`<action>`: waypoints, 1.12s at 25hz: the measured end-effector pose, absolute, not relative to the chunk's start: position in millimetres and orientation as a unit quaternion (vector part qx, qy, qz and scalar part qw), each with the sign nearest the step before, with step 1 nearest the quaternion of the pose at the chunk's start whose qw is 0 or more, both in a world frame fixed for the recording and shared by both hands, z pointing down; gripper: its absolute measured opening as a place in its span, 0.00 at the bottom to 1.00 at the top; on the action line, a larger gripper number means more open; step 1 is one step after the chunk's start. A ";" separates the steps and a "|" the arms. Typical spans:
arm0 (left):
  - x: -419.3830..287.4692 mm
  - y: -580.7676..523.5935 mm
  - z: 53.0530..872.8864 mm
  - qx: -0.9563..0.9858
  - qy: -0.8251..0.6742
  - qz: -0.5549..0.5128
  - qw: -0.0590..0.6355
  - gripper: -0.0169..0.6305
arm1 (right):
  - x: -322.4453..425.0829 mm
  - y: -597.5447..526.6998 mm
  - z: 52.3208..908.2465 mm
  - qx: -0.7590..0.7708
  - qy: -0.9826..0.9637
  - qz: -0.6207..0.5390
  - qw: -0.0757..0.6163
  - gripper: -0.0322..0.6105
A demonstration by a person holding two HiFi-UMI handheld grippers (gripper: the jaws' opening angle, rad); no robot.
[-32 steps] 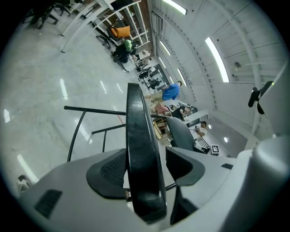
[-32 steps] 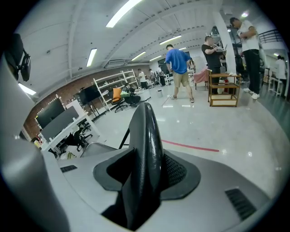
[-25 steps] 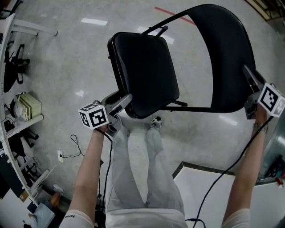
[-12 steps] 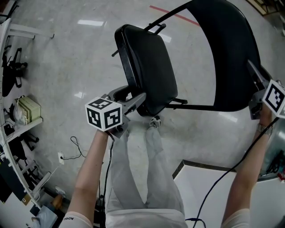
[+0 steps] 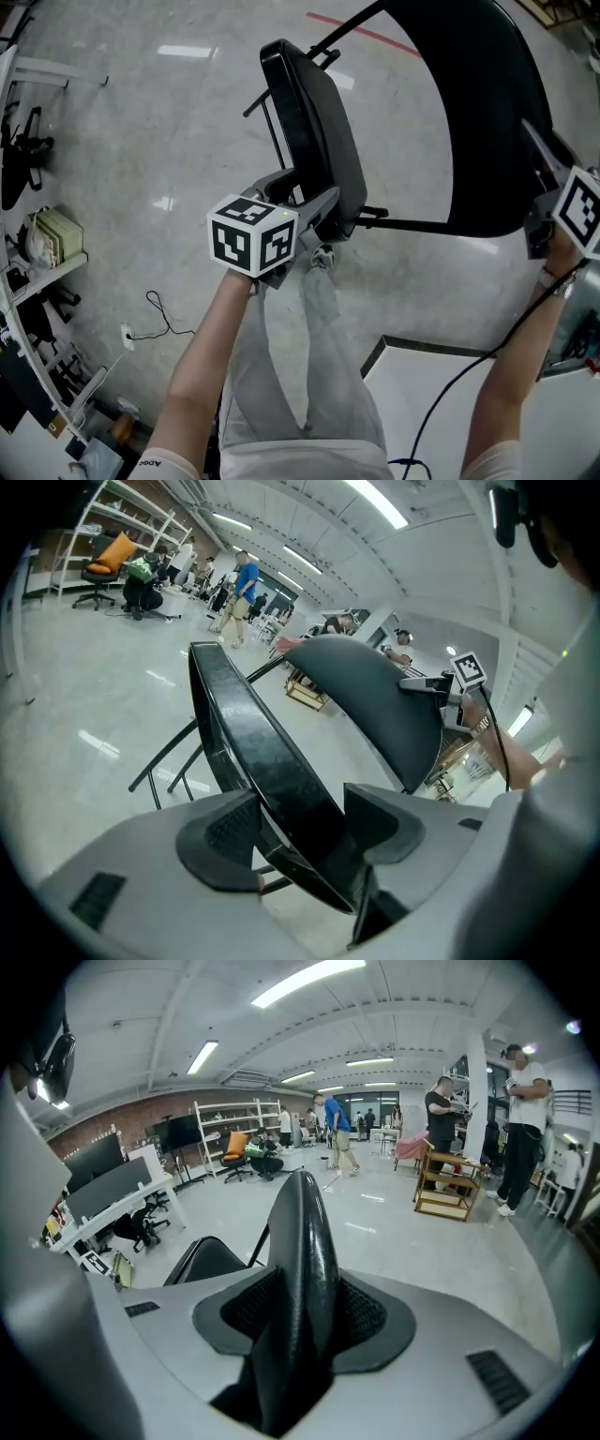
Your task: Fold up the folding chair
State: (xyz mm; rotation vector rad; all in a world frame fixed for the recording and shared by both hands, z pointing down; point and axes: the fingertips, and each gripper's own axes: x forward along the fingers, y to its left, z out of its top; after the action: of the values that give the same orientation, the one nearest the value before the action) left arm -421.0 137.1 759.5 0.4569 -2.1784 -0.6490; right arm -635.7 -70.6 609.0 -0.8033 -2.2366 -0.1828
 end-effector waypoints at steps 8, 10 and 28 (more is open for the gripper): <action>-462.5 96.0 755.2 0.206 -0.857 -0.253 0.398 0.46 | -630.3 -59.0 589.0 -0.301 -0.878 -0.101 0.359 0.30; -473.2 84.2 755.9 0.210 -0.859 -0.250 0.395 0.45 | -629.3 -56.7 584.8 -0.299 -0.879 -0.107 0.356 0.30; -546.8 -0.7 773.4 0.190 -0.867 -0.218 0.405 0.45 | -636.0 -59.7 569.8 -0.277 -0.884 -0.163 0.340 0.30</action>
State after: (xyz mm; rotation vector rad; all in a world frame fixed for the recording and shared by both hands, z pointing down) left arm -546.8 -0.7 773.4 0.4799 -2.1883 -0.5513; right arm -636.0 -59.7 569.8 -0.7217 -2.3008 -0.4233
